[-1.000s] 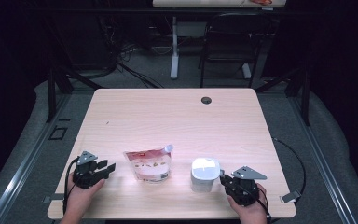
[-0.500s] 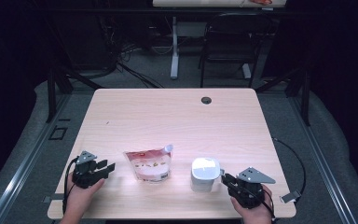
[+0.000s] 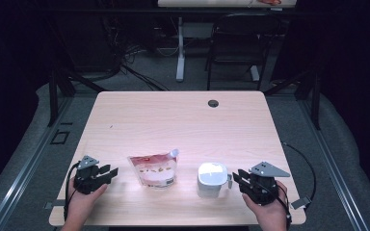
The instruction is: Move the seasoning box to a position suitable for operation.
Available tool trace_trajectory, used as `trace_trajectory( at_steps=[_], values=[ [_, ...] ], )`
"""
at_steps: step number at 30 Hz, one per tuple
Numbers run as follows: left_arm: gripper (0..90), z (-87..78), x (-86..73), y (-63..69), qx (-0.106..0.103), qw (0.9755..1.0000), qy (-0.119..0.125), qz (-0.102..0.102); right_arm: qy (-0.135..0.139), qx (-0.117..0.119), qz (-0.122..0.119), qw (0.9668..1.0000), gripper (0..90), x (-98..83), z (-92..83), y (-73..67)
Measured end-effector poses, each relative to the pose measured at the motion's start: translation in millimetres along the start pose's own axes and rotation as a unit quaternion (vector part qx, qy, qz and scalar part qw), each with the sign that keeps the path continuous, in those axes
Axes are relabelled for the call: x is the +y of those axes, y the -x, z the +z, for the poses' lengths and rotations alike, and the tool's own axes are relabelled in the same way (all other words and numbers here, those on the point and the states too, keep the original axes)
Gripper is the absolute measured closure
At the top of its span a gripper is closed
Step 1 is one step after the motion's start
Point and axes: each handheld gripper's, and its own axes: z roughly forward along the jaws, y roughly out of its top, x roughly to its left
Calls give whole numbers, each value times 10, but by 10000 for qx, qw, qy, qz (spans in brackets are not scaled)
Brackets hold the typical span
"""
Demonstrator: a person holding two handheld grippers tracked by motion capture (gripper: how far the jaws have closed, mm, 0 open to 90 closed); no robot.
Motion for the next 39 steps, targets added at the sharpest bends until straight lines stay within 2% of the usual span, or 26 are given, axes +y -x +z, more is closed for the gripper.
trace_trajectory(
  at_steps=[3, 5, 9, 12, 16, 20, 27, 31, 35, 39],
  values=[
    [588, 6, 7, -1, -20, 10000, -22, 19, 65, -37, -20, 10000, 689, 115, -8, 17],
    [596, 14, 8, 1, -44, 10000, -41, 53, 72, 29, -34, 10000, 656, 195, 4, 23],
    [601, 22, 12, 6, -56, 9999, -75, 90, -42, 129, -195, 9997, 740, 332, 35, -2],
    [601, 23, 11, 4, -42, 9999, -54, 84, 2, 184, -269, 9995, 798, 383, 46, -43],
    [597, 22, 7, -12, -33, 10000, -63, 66, -54, 190, -286, 9994, 862, 360, 77, -66],
    [595, 11, 7, -16, -23, 9999, -84, 70, -123, 304, -231, 9992, 896, 332, 97, -54],
    [593, 12, -5, -19, -8, 10000, -36, 28, -239, 508, -364, 9978, 900, 318, 79, -123],
    [593, 2, -5, -22, -5, 10000, -27, 28, -336, 516, -484, 9969, 900, 304, 100, -158],
    [592, -1, -5, -23, -12, 10000, -35, 16, -340, 496, -499, 9969, 900, 296, 116, -178],
    [592, 6, -4, -23, -19, 10000, -42, 27, -357, 622, -410, 9966, 900, 294, 116, -142]
  ],
)
